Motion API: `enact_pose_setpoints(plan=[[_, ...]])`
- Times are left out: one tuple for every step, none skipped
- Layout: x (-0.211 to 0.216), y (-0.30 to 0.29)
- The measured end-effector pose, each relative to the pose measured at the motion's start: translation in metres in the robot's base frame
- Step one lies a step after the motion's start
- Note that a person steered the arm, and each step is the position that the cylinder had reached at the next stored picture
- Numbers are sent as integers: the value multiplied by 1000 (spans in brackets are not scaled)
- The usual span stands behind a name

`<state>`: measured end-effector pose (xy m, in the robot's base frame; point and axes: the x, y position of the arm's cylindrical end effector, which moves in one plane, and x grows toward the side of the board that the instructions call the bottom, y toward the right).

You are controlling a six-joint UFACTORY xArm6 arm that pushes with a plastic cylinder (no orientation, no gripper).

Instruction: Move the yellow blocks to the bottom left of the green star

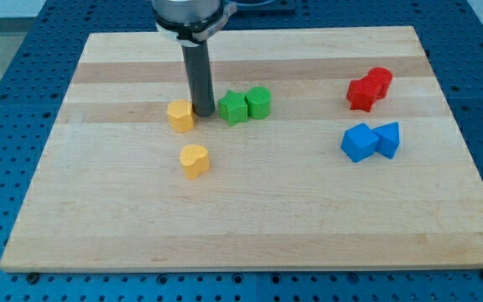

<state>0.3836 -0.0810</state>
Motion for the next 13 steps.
enact_pose_setpoints(plan=[[-4, -21], [-6, -48], [-6, -69], [-5, -81], [6, -83], [28, -83], [57, -83], [75, -86], [95, -99], [111, -103], [111, -99], [104, -96], [98, -81]])
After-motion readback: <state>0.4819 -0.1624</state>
